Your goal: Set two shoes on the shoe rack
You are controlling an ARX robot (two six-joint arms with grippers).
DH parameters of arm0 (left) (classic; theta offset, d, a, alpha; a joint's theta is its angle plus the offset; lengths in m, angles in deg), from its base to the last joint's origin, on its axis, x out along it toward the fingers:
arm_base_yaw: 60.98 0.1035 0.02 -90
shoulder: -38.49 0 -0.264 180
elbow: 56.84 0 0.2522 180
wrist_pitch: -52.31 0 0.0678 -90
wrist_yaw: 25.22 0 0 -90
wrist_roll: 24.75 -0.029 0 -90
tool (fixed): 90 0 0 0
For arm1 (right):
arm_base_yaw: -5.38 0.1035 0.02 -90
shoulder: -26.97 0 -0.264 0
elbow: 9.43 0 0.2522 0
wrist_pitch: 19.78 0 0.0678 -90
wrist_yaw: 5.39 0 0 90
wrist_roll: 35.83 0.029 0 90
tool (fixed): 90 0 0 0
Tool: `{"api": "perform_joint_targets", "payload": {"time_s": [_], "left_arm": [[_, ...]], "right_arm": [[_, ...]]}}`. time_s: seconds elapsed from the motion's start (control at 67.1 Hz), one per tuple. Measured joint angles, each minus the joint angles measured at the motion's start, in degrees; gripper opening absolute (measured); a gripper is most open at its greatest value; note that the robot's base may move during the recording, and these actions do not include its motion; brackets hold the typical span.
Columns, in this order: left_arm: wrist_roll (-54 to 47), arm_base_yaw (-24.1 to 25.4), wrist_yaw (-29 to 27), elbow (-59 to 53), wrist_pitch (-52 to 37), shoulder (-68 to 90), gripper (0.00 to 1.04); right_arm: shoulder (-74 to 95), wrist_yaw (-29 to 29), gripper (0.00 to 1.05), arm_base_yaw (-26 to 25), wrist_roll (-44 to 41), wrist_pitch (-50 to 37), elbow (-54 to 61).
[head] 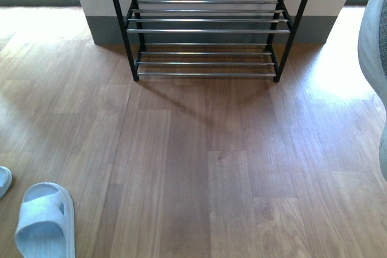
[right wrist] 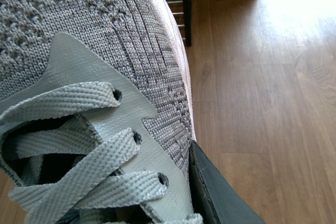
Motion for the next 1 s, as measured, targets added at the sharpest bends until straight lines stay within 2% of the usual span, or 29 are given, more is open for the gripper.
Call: {"api": "perform_joint_targets", "payload": {"time_s": [0.626,0.641,0.686,0.73,0.76,0.79,0.82,0.909,0.999], "left_arm": [[0.00,0.02,0.13,0.00,0.00,0.00,0.95],[0.24,-0.04,-0.35,0.07,0.11,0.09,0.95],[3.91,-2.47,-8.09,2.19,5.68,2.99,0.95],[10.19,-7.56,-18.86,6.27,11.72,12.15,0.95],[15.56,-9.99,-23.56,8.02,11.04,19.02,0.95],[19.52,-11.76,-25.24,9.49,8.50,26.23,0.95],[26.77,-13.55,-24.63,11.39,3.39,36.22,0.95],[40.09,-17.00,-20.37,16.94,-9.11,60.04,0.95],[49.64,-20.13,-17.18,23.23,-16.98,80.54,0.95]], "right_arm": [[0.00,0.66,0.01,-0.42,0.00,0.02,0.09],[0.00,0.59,0.01,-0.42,0.00,0.02,0.09],[-0.04,0.37,0.01,-0.39,0.00,0.00,0.09],[-0.02,0.24,0.01,-0.37,0.02,0.02,0.11],[-0.02,0.28,0.01,-0.37,0.02,0.02,0.13],[-0.02,0.33,0.01,-0.37,0.02,0.02,0.13],[-0.02,0.28,0.01,-0.35,0.02,0.02,0.13],[-0.02,0.07,0.01,-0.31,0.02,0.04,0.13],[-0.02,0.09,0.01,-0.31,0.02,0.04,0.13]]}}
